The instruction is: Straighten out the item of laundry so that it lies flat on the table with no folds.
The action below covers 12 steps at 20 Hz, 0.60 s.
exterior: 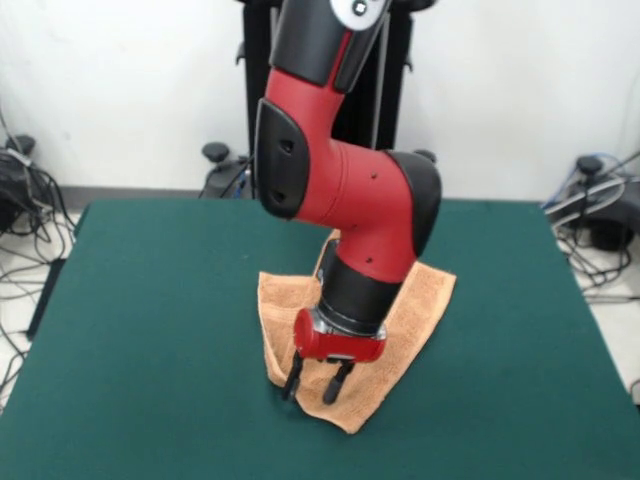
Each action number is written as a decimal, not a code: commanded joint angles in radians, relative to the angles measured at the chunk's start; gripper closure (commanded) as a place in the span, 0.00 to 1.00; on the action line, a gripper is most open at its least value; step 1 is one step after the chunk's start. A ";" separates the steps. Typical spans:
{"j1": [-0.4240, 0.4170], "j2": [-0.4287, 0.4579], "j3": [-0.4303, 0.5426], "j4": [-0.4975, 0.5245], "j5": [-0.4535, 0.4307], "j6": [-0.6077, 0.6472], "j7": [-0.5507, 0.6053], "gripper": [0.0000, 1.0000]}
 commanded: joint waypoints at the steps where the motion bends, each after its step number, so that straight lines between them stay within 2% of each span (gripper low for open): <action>1: -0.026 0.086 0.147 -0.057 -0.010 0.110 0.034 0.00; 12: -0.010 0.087 0.104 -0.068 -0.022 0.106 0.050 0.00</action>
